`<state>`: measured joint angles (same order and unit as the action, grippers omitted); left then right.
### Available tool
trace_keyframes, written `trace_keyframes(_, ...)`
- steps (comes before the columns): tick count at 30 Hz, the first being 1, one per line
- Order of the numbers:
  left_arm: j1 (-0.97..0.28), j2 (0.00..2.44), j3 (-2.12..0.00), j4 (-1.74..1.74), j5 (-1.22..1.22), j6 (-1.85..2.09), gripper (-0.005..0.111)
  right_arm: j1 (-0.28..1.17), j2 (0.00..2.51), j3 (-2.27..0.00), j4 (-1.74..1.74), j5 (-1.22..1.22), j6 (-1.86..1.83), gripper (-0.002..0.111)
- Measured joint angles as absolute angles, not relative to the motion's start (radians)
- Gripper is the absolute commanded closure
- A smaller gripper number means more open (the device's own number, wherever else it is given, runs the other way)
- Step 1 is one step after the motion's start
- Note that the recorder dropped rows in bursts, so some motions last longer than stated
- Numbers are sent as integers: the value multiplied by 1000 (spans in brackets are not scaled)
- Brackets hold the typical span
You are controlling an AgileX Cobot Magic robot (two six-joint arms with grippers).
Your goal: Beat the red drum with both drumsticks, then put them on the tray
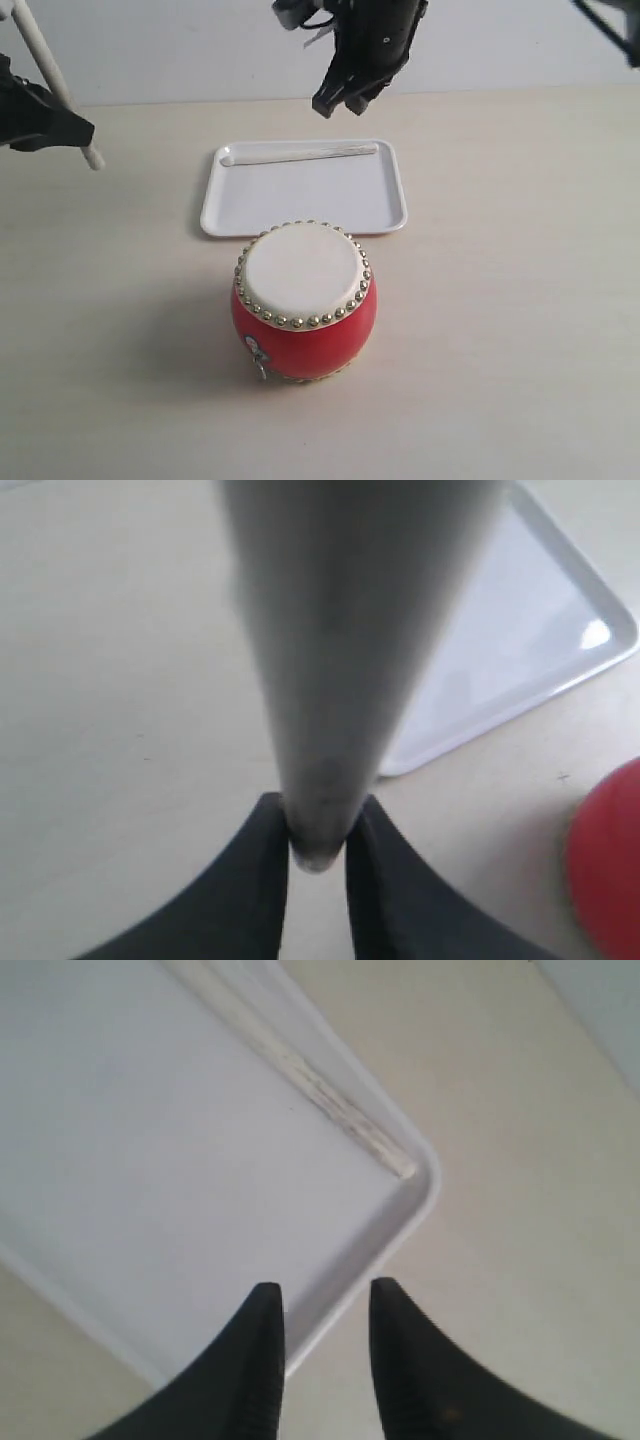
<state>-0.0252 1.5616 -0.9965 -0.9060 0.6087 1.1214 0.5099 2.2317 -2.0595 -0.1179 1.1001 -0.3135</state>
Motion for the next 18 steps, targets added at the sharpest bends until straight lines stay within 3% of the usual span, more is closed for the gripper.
trace_keyframes(8, -21, 1577, -830, -1326, 708, 1474, 107, 469, 2101, -1798, 292, 992, -479, 78)
trace_keyframes(18, -21, 1759, -796, -1461, 985, 1739, 107, 469, 2025, -1634, 770, 921, -952, 78)
